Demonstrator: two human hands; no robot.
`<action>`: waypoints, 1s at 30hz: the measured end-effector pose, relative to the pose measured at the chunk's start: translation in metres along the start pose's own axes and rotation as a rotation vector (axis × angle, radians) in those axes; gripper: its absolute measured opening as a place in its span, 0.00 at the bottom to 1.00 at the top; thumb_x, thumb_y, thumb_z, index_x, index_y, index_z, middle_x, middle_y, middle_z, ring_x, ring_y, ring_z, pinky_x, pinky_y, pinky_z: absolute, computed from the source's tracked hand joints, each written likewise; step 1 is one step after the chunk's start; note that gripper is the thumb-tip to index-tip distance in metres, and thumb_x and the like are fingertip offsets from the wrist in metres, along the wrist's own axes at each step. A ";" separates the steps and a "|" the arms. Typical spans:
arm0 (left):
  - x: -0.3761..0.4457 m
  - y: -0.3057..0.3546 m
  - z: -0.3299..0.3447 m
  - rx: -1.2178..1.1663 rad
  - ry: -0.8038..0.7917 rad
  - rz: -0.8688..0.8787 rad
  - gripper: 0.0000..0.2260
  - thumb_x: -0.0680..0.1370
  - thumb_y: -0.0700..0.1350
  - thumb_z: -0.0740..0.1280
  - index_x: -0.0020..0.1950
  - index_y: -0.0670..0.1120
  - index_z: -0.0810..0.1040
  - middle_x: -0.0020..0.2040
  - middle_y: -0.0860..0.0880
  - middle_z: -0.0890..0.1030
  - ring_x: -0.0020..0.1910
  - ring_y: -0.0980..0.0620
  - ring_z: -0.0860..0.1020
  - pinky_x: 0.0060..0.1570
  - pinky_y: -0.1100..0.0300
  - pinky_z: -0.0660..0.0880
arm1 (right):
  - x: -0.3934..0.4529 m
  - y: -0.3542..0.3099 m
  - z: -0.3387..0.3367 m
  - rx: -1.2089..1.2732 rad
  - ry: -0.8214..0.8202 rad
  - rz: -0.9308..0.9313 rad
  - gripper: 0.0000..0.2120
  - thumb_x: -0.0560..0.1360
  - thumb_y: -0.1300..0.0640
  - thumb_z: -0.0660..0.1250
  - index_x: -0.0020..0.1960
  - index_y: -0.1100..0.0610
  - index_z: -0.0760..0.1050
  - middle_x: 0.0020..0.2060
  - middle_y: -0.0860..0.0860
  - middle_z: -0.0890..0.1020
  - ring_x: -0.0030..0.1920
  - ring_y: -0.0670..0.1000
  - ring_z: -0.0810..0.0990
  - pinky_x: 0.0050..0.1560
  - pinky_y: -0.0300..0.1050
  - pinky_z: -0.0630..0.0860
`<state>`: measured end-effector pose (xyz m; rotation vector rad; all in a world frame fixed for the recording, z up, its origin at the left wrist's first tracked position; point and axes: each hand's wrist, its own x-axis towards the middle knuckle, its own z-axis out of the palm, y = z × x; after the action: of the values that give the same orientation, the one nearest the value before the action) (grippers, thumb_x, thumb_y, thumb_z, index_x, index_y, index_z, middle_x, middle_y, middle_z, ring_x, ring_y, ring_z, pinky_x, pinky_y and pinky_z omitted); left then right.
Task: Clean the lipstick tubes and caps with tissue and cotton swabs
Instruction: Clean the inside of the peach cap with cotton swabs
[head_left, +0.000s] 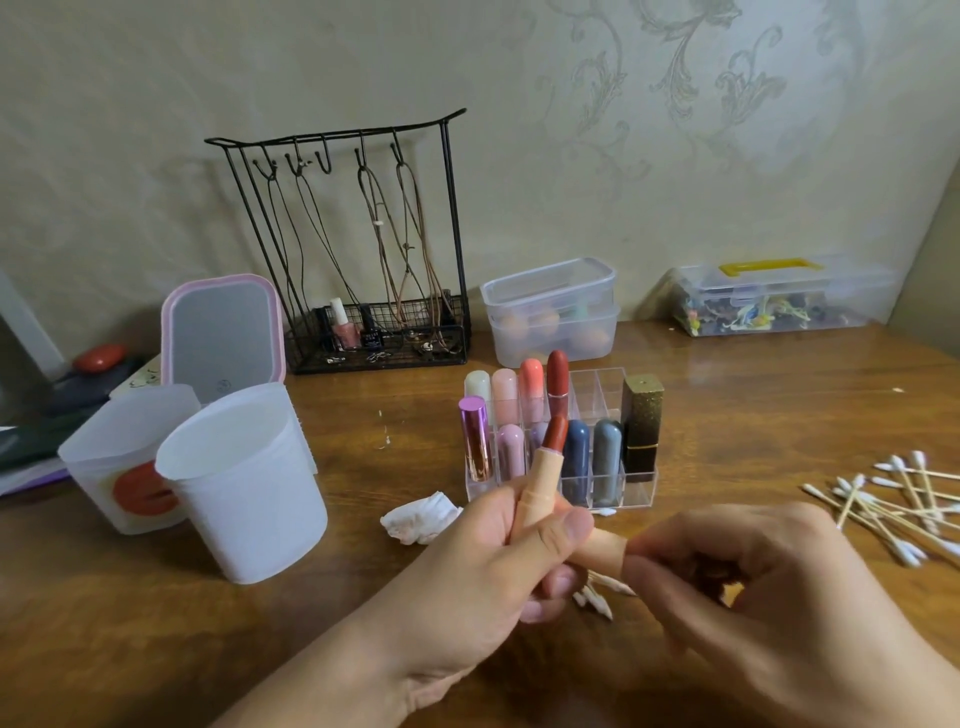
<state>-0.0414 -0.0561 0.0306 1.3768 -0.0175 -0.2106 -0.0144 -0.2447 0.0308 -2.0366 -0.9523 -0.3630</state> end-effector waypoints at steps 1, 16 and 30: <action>0.000 0.000 0.000 0.009 -0.007 0.004 0.15 0.72 0.48 0.68 0.53 0.42 0.73 0.32 0.50 0.71 0.28 0.59 0.69 0.27 0.68 0.66 | 0.001 -0.002 0.000 0.049 0.001 0.074 0.04 0.68 0.55 0.73 0.35 0.46 0.82 0.24 0.43 0.79 0.23 0.41 0.75 0.24 0.33 0.70; 0.004 -0.002 -0.011 0.446 -0.022 0.204 0.06 0.75 0.52 0.67 0.51 0.55 0.76 0.36 0.55 0.76 0.35 0.57 0.73 0.42 0.62 0.74 | 0.013 0.001 -0.004 0.482 -0.243 0.615 0.09 0.76 0.56 0.70 0.37 0.54 0.82 0.23 0.58 0.78 0.24 0.52 0.70 0.25 0.39 0.64; 0.006 0.003 -0.021 0.259 0.020 0.124 0.15 0.71 0.51 0.67 0.55 0.45 0.76 0.35 0.51 0.73 0.31 0.60 0.71 0.34 0.69 0.70 | 0.009 -0.002 -0.020 0.320 -0.127 0.262 0.04 0.72 0.51 0.69 0.40 0.49 0.81 0.26 0.56 0.81 0.24 0.42 0.73 0.28 0.34 0.69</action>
<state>-0.0320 -0.0367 0.0287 1.6304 -0.1161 -0.0923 -0.0082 -0.2554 0.0490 -1.8718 -0.7506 0.0586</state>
